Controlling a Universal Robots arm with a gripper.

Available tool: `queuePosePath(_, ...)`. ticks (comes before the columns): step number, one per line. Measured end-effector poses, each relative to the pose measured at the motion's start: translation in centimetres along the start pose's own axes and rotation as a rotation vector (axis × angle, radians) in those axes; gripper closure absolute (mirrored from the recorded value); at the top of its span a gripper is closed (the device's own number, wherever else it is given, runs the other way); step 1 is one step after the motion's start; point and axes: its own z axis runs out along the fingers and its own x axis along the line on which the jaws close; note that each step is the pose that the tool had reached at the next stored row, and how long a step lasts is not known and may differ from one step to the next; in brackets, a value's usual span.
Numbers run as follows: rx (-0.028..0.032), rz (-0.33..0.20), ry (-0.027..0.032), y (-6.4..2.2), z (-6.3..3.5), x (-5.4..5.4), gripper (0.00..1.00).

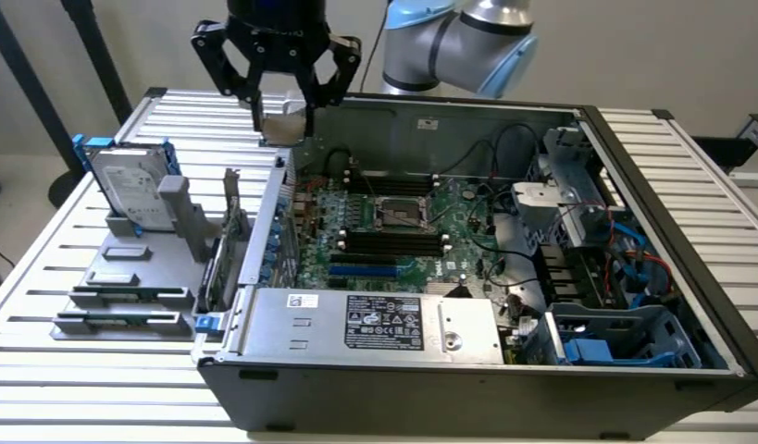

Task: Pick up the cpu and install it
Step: 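Pick up the cpu and move it towards the insertion slot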

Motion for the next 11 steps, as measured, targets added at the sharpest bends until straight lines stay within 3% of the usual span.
queuePosePath(4, -0.0036, 0.000, -0.0001, -0.03, -0.14, -1.8, 0.46)
queuePosePath(11, -0.0039, 0.000, -0.0001, 0.35, 0.19, -5.0, 0.46)
